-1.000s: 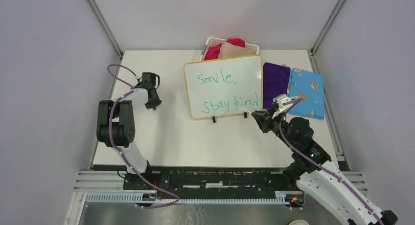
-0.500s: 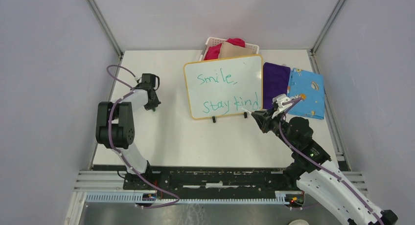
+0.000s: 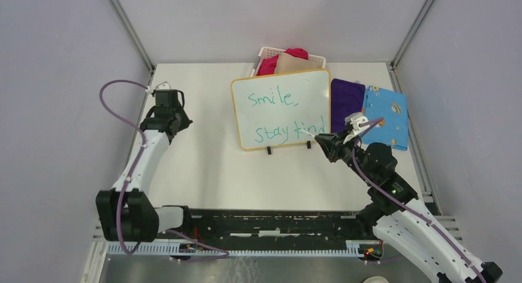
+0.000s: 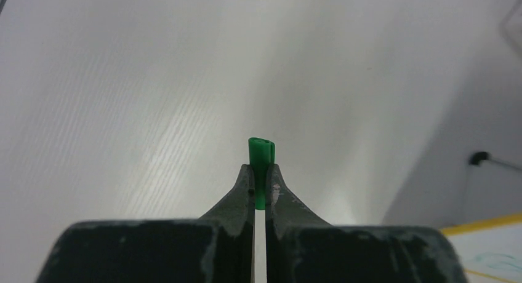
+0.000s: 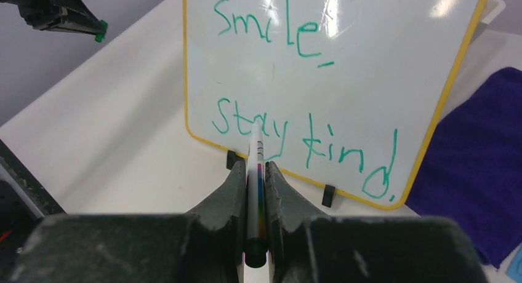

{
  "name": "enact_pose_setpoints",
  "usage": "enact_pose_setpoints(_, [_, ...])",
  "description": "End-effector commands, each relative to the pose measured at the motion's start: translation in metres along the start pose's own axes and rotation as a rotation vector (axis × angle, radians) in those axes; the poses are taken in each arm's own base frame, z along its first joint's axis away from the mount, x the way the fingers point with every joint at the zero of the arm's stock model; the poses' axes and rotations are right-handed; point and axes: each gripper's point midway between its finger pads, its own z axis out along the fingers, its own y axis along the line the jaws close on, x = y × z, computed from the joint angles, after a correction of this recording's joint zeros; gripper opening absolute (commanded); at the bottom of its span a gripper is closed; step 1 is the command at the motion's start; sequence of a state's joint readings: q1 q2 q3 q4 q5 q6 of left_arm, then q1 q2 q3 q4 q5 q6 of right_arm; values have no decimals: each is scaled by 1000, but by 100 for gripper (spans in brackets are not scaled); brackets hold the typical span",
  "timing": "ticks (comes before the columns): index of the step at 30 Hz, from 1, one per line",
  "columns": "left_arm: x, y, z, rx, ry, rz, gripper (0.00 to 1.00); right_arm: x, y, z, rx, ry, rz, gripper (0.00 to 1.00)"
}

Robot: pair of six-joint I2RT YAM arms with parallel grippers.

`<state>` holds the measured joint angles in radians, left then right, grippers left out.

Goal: Write a sentence on the whiteboard
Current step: Close the whiteboard marker at the center of the board.

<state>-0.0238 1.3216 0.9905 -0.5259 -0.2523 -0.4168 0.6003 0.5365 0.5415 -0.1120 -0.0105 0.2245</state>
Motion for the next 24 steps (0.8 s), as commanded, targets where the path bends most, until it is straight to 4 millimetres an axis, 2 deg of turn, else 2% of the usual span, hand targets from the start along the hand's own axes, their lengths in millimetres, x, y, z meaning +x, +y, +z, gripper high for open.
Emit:
enact_pose_setpoints(1, [-46,-45,-68,282,-139,-135,2,-78,32,-1,-133,-212,52,0])
enact_pose_setpoints(7, [-73,-88,-149,616,-266,-204,2,-135,53,6,-129,-328,78,0])
enact_pose_setpoints(12, [-94,-104,-214,840,-370,-280,2,-164,106,13,-158,-397,23,0])
enact_pose_setpoints(13, [-96,-107,-225,884,-383,-295,2,-165,120,13,-168,-404,-2,0])
enact_pose_setpoints(16, [-99,-112,-256,995,-406,-321,2,-167,149,7,-116,-450,-105,0])
enact_pose_setpoints(19, [-94,-118,-273,1074,-391,-340,2,-159,162,0,-60,-500,-184,0])
enact_pose_setpoints(24, [-86,-133,-292,1214,-320,-408,2,-146,173,-3,-50,-576,-230,0])
